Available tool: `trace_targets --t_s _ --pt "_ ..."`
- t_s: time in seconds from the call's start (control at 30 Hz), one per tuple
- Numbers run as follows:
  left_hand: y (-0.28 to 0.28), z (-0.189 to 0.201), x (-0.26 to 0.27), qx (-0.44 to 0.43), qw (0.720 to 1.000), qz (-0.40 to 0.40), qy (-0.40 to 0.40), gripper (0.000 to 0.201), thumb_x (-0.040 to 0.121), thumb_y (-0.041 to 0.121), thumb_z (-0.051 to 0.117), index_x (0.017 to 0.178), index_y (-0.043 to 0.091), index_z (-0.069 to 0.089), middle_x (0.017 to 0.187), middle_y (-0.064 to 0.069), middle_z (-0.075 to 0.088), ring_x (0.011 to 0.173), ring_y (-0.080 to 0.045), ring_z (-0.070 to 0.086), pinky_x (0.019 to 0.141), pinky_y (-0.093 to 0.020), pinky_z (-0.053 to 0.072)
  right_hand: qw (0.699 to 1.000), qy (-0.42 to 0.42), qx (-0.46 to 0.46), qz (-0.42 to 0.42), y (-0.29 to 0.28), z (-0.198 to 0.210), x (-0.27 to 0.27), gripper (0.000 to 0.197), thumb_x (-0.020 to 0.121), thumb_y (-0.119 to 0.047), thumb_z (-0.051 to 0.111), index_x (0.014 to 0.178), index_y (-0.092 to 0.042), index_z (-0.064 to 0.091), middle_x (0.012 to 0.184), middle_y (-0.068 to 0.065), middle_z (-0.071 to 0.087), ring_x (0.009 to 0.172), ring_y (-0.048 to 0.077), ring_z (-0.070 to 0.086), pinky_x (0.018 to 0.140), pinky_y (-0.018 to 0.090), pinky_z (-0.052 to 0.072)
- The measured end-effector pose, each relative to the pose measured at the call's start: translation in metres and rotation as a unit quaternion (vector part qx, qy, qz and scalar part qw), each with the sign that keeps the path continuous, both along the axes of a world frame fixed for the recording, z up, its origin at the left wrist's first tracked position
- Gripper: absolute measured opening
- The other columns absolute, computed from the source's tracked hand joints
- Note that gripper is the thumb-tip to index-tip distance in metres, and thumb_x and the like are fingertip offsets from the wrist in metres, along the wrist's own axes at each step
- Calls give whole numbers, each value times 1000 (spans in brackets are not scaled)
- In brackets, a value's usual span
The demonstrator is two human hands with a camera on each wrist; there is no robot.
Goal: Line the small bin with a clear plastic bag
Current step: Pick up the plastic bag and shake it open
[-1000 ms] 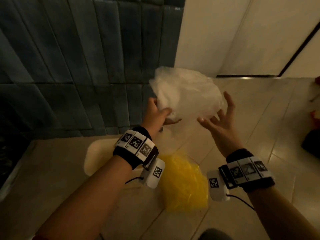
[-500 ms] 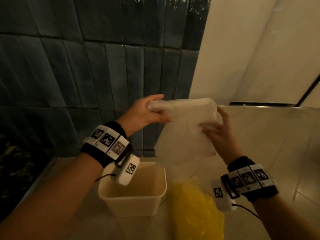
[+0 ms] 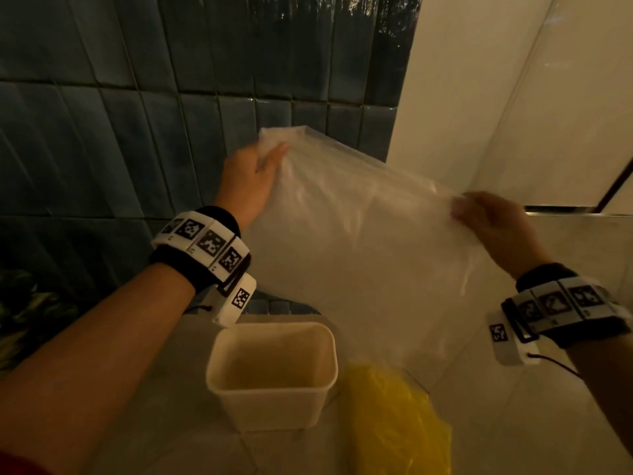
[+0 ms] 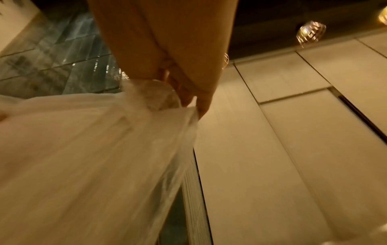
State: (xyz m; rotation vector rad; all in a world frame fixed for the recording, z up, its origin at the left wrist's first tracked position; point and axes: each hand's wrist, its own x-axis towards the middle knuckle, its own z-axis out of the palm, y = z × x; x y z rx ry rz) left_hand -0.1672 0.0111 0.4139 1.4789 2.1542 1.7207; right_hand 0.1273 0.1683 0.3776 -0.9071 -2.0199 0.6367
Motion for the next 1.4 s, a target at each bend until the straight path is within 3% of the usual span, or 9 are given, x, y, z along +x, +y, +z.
trace_targets --t_s 0.13,0.27,0.4,0.53,0.67,0.93,1.03,1.23,1.4 --pt "4 -4 10 -8 1000 17 0 37 99 39 33 91 11 56 71 1 55 76 -16 56 65 -19 41 984 5 142 -107 -18 4 -9 40 87 -17 60 126 -15 49 127 10 51 117 21 46 100 30 36" --pt "8 -3 26 -19 996 -13 -83 43 101 35 29 121 5 52 98 -6 60 96 -21 59 82 -29 43 963 -60 259 -45 -72 -9 -37 39 86 -32 58 123 -18 52 131 9 50 128 22 39 109 43 30" --pt "13 -5 43 -8 975 -42 -220 47 100 37 29 141 15 36 132 -11 55 119 -25 54 105 -42 42 976 -114 147 112 -126 -23 -63 53 81 -57 53 128 -33 46 137 -7 43 122 0 32 105 27 30" --pt "11 -1 58 35 909 -113 -399 48 101 37 29 146 20 26 138 -12 49 119 -27 54 103 -45 44 985 -75 -1 154 -143 -30 -81 78 74 -64 57 141 -38 24 149 -15 25 127 3 36 99 19 37" --pt "6 0 67 23 839 -245 -485 57 96 45 39 145 17 31 141 -14 49 123 -29 53 102 -45 44 980 28 -120 155 -137 -22 -94 69 79 -56 56 139 -38 28 139 -16 41 113 5 50 85 16 47" --pt "-7 -18 69 -114 912 -336 -204 57 82 23 68 135 19 45 129 -1 59 120 -16 57 100 -37 49 989 76 -35 123 -100 -12 -97 21 91 -5 50 88 -15 68 82 6 68 76 3 63 70 23 53" --pt "-10 -25 66 -151 933 -319 -75 71 76 26 74 138 25 40 132 4 53 122 -12 52 100 -31 47 977 114 -110 146 -97 -3 -90 24 95 -7 45 101 4 66 97 24 69 88 27 67 79 38 56" --pt "-8 -32 55 -199 933 -299 -16 72 78 16 73 140 23 37 124 5 56 116 -11 53 94 -23 46 968 124 -140 167 -89 -1 -80 28 97 -15 42 104 -2 66 103 25 68 96 36 66 83 44 56" --pt "-16 -34 18 -192 963 -182 53 40 86 13 62 125 14 54 115 -3 62 112 -20 58 93 -32 45 987 102 -82 94 -57 4 -53 19 96 -7 44 98 -9 63 73 2 60 62 0 60 68 28 53"
